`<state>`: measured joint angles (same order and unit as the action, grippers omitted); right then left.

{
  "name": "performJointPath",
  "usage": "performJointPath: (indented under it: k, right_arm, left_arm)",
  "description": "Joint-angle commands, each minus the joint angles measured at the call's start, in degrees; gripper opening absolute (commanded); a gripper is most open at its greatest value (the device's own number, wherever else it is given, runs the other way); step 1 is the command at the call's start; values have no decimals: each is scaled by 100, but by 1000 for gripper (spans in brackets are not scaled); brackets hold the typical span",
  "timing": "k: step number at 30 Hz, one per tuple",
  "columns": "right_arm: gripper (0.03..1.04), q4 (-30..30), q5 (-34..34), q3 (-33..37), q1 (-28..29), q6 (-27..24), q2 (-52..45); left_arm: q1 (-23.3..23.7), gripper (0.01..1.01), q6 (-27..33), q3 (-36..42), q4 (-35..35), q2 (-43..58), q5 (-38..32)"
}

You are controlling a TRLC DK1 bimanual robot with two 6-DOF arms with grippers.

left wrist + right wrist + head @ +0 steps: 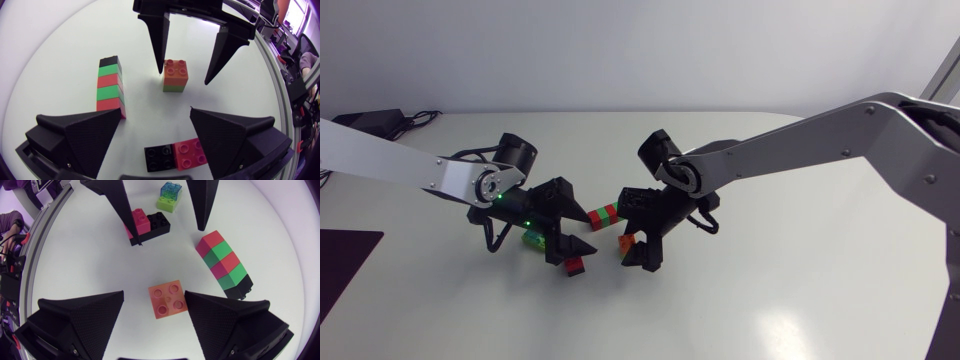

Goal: Disassemble duplo

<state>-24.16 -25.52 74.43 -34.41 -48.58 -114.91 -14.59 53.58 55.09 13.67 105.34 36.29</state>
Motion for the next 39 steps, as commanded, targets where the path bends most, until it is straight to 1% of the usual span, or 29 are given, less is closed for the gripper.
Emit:
performJointPath:
  k: [1,5,7,10,15,19,24,26,31,35,37,39]
  right_arm:
    - [672,-115,-23,-34,-57,-231,-137]
    - [402,-89,-15,-105,-74,-266,-40]
    - [382,-115,3,-113,-74,-301,-22]
    - [279,-133,12,-131,-13,-337,-22]
    - [254,-291,38,-201,5,-363,4]
    - [241,-326,12,-289,49,-222,408]
    - [241,-730,-480,-236,216,41,1024]
    - [241,-748,-647,-280,242,173,1234]
    - [241,-634,-858,-509,189,507,1709]
    - [241,-519,-885,-702,119,718,2017]
    - [241,-510,-911,-737,119,797,2113]
    - [241,-502,-937,-755,119,859,2210]
  left_arm:
    - [9,959,214,160,-22,154,97]
    - [-18,959,223,142,-22,180,97]
    - [-26,959,223,134,-22,171,97]
    - [-35,957,223,116,-22,171,97]
    - [-18,957,337,2,-22,154,97]
    - [-9,957,416,-139,-14,4,168]
    - [-26,959,495,-385,-14,-462,519]
    - [-88,959,495,-429,-14,-585,537]
    - [-246,956,267,-482,74,-901,818]
    - [-281,898,47,-482,329,-1279,1196]
    - [-281,851,-50,-508,408,-1464,1328]
    - [-290,852,-155,-534,443,-1622,1442]
